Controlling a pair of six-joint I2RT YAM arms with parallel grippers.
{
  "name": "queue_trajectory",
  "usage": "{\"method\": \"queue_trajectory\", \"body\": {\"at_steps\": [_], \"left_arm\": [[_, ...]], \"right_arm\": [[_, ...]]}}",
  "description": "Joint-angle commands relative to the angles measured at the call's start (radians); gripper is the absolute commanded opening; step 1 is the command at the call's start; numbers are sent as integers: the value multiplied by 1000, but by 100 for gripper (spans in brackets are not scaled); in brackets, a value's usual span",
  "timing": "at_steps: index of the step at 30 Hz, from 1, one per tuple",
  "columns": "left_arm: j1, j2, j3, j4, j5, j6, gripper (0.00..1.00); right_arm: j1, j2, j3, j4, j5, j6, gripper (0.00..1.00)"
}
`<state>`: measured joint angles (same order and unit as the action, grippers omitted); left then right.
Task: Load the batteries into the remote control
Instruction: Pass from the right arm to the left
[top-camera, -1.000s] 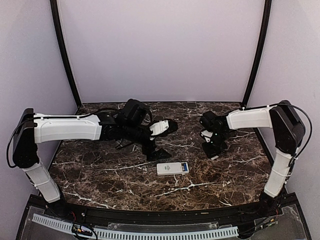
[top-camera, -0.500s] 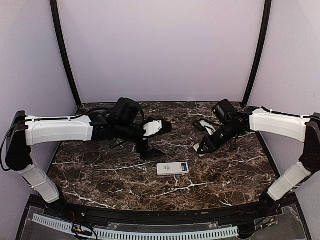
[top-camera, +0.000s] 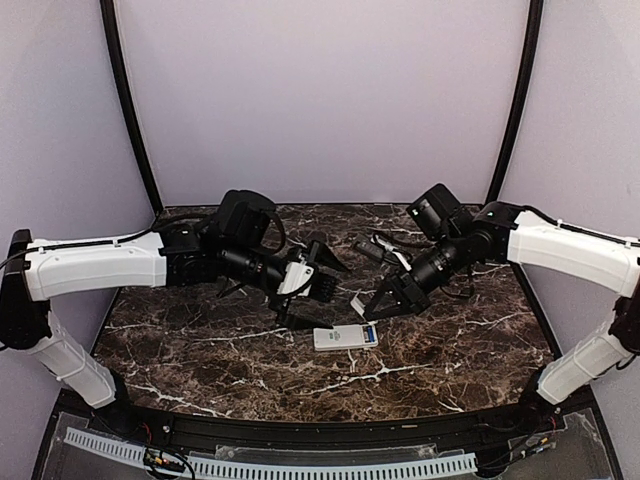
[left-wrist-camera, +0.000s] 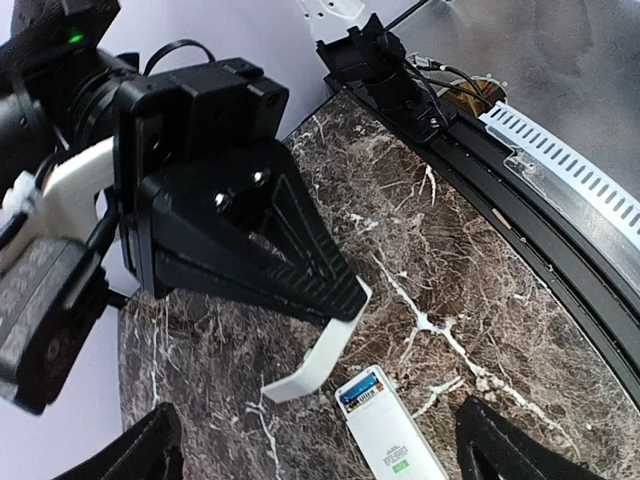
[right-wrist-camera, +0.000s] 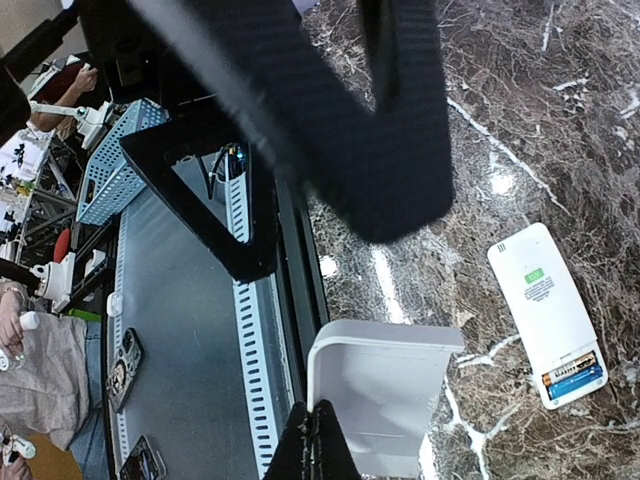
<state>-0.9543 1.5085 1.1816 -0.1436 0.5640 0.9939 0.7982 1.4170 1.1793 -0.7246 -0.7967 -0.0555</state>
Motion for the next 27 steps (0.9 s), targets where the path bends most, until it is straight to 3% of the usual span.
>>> {"method": "queue_trajectory", "body": {"at_steps": [1,5,15,22,27], "left_arm": [[-26,-11,-1,-17,-36,127,91],[-47,0,9,-50,-57,154,77],[-73,31,10,-26,-140,185,61],[-84,41,11,-37,-139,187,41],[-94,53,10,-44,-139,179,37]], "right_arm": [[32,17,39,-26,0,-12,0],[43,32,52,-22,6,-9,0],[82,63,70,-19,10,-6,0],[86,94,83,-12,3,-18,0],[85,108,80,-3,9,-27,0]]}}
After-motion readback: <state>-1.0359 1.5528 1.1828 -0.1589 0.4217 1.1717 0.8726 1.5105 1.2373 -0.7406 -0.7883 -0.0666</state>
